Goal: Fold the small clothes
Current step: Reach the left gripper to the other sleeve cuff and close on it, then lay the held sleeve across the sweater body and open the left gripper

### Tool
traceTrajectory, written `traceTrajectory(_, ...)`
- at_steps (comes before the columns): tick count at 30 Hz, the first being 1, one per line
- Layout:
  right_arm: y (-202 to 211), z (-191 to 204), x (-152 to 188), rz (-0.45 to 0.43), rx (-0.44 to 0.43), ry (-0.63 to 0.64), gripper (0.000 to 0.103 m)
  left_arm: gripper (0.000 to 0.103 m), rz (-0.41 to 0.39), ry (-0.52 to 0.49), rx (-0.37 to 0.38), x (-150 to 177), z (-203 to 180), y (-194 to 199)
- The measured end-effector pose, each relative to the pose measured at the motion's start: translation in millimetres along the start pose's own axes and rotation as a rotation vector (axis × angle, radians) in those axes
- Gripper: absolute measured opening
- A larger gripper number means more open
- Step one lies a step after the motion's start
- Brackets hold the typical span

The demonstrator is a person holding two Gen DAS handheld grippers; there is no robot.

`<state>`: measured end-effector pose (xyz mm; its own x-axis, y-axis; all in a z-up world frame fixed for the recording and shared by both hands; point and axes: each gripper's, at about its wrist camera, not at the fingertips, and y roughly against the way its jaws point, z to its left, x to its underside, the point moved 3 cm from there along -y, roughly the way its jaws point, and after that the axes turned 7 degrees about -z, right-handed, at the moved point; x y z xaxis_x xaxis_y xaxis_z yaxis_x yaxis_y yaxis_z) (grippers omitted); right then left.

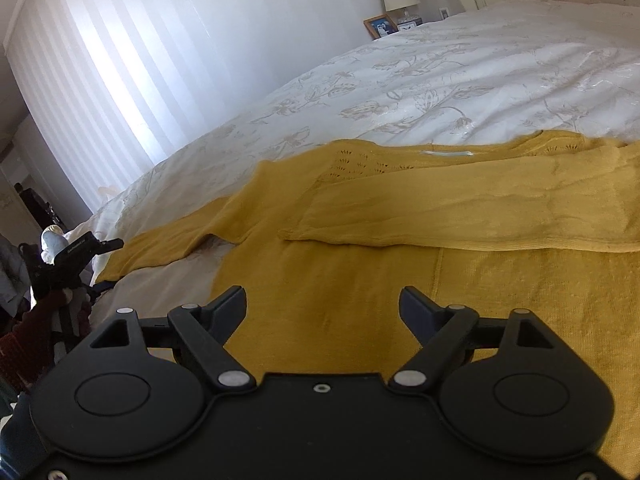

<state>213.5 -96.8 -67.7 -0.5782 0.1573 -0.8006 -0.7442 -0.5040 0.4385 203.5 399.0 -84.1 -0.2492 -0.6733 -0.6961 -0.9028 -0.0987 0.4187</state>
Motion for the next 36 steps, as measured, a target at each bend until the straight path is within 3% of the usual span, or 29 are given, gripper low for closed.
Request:
traceTrajectory(1, -1, 0, 1, 0.001, 0.0, 0.001, 0.085, 0.096, -0.01, 0.021, -0.006, -4, 2, -2)
traceTrajectory(2, -2, -2, 1, 0.001, 0.001, -0.002, 0.085, 0.072, -0.014, 0.036, -0.025, -7, 4, -3)
traceTrajectory(3, -3, -4, 2, 0.002, 0.003, -0.006, 0.085, 0.041, -0.008, 0.046, -0.054, -9, 5, -5)
traceTrajectory(4, -3, -7, 3, 0.004, 0.005, -0.011, 0.085, 0.028, 0.006, 0.059, -0.083, -12, 7, -7)
traceTrajectory(5, -4, -9, 4, 0.006, 0.007, -0.012, 0.085, 0.007, 0.012, 0.07, -0.119, -13, 9, -6)
traceTrajectory(6, -4, -13, 5, 0.008, 0.013, -0.01, 0.085, 0.003, 0.003, 0.07, -0.136, -15, 7, -3)
traceTrajectory(9, -1, -27, 3, -0.003, 0.033, -0.008, 0.085, 0.003, -0.051, -0.004, -0.109, -23, -17, 13)
traceTrajectory(13, 5, -54, -5, -0.03, 0.051, 0.015, 0.085, 0.003, -0.087, -0.125, -0.029, -38, -82, 38)
traceTrajectory(17, 10, -81, -7, -0.056, 0.055, 0.049, 0.085, 0.003, -0.132, -0.282, 0.093, -49, -180, 65)
traceTrajectory(21, 14, -100, -13, -0.058, 0.057, -0.011, 0.085, 0.003, -0.155, -0.418, 0.239, -39, -289, 87)
traceTrajectory(25, 28, -111, -29, -0.108, 0.031, -0.051, 0.085, 0.003, -0.123, -0.486, 0.392, 4, -387, 93)
traceTrajectory(29, 47, -132, -40, -0.159, 0.078, -0.094, 0.085, 0.003, -0.078, -0.561, 0.523, 72, -465, 76)
traceTrajectory(32, 63, -154, -48, -0.197, 0.149, -0.122, 0.085, 0.003, -0.003, -0.587, 0.58, 136, -497, 50)
traceTrajectory(36, 81, -186, -57, -0.239, 0.237, -0.198, 0.085, 0.003, 0.11, -0.664, 0.577, 223, -513, 9)
